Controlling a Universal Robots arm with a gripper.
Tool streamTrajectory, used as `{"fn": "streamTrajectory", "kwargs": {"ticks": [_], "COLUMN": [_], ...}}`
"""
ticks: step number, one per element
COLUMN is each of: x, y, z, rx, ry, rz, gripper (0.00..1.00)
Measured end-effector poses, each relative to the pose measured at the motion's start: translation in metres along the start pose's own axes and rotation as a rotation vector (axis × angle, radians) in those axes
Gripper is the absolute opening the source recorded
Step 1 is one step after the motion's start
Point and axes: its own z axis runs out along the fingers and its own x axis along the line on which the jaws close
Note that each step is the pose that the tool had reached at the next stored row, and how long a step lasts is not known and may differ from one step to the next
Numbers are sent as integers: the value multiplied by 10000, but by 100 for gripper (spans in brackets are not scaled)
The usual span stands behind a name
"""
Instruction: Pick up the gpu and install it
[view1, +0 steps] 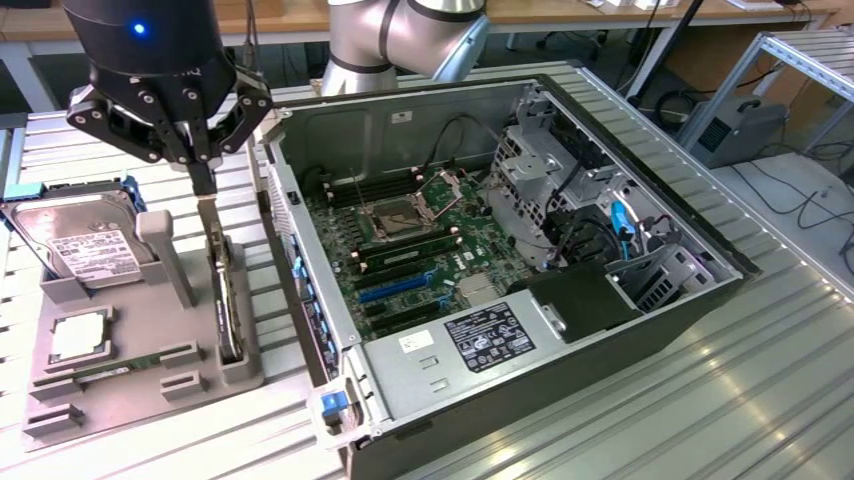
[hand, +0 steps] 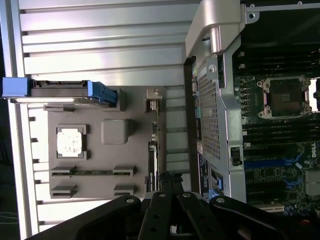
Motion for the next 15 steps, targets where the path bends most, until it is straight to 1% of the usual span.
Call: {"fn": "streamTrajectory", "kwargs": {"ticks": [15], "x": [-5], "y": [-69], "z": [-3], "rx": [2], "ry": [-1], "rz": [0], "gripper": [11]}}
